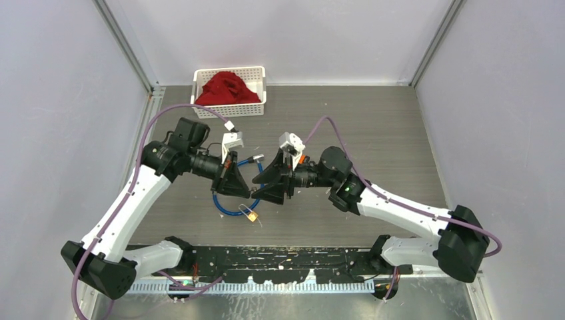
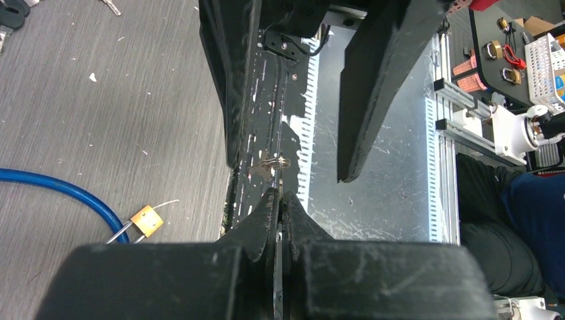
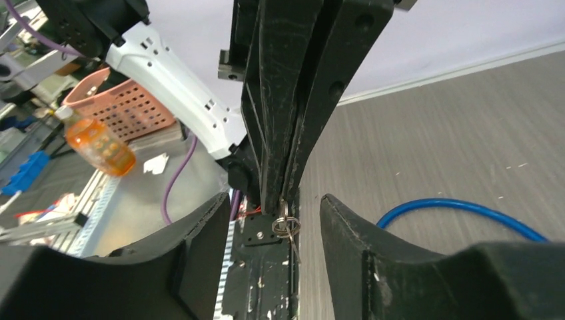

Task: Unlock with the key
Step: Adjust the key.

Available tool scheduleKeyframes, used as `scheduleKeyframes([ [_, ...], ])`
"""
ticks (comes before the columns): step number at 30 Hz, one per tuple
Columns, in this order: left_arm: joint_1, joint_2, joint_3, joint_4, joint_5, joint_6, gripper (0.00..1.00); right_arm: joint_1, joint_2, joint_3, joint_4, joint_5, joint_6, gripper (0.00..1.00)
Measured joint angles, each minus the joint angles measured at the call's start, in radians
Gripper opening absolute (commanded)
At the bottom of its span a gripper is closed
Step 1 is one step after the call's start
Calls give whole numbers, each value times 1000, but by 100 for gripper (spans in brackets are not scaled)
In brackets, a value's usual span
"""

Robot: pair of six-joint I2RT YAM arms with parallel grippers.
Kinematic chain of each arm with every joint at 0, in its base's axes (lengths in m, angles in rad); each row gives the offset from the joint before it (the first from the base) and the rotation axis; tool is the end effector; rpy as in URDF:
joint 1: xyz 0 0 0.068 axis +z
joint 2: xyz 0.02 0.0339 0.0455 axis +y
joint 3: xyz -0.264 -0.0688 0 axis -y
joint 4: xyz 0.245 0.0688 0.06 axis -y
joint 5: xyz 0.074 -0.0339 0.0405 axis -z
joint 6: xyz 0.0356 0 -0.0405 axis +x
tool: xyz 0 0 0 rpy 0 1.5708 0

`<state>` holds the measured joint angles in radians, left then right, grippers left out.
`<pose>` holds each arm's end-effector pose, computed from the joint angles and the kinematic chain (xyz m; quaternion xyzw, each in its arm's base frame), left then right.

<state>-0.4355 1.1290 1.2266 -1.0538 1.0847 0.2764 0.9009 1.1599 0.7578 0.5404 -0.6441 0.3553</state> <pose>0.1657 -0.1118 0.3617 0.4308 0.7108 -0.5110 0.2192 0.1478 0.2210 0.3290 -0.3977 0.5355 0.5886 0.4568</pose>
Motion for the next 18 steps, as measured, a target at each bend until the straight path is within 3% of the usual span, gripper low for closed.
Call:
scheduleKeyframes([
  [9, 0, 5, 12, -32, 0, 32, 0, -43, 58, 24, 14, -149, 41, 30],
  [18, 0, 7, 15, -46, -2, 50, 0, -65, 107, 37, 35, -189, 72, 32],
])
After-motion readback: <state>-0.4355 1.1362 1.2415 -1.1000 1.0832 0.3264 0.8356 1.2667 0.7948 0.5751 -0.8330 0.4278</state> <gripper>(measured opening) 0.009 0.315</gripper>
